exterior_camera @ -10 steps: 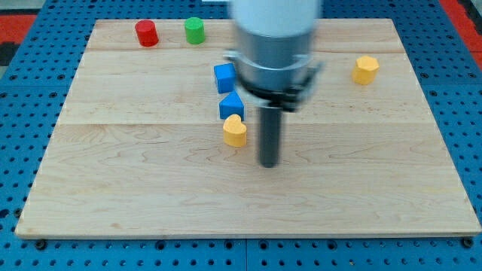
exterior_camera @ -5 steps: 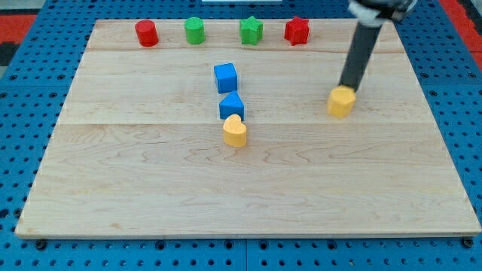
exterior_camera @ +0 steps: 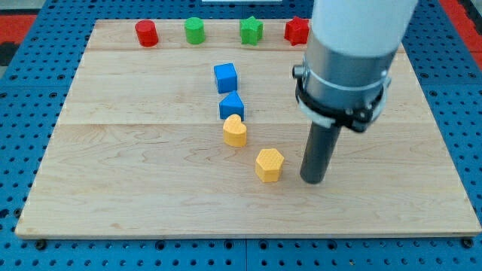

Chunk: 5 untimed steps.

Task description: Place the yellow blocks below the blue triangle

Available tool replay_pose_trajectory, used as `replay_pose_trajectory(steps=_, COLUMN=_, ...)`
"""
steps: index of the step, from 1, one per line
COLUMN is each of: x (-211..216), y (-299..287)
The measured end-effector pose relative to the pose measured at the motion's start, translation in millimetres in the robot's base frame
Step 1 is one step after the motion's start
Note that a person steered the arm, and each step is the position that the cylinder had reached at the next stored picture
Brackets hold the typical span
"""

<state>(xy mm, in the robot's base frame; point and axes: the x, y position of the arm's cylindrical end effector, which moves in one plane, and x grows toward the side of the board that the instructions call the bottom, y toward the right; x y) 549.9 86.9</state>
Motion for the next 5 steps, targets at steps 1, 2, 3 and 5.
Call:
replay_pose_trajectory(steps=1, x=-2, y=-22)
replay_pose_trajectory(steps=2, x=-4, y=19)
replay_pose_trajectory(steps=3, x=-25, y=30)
replay_pose_trajectory(steps=5, x=-20, y=-52)
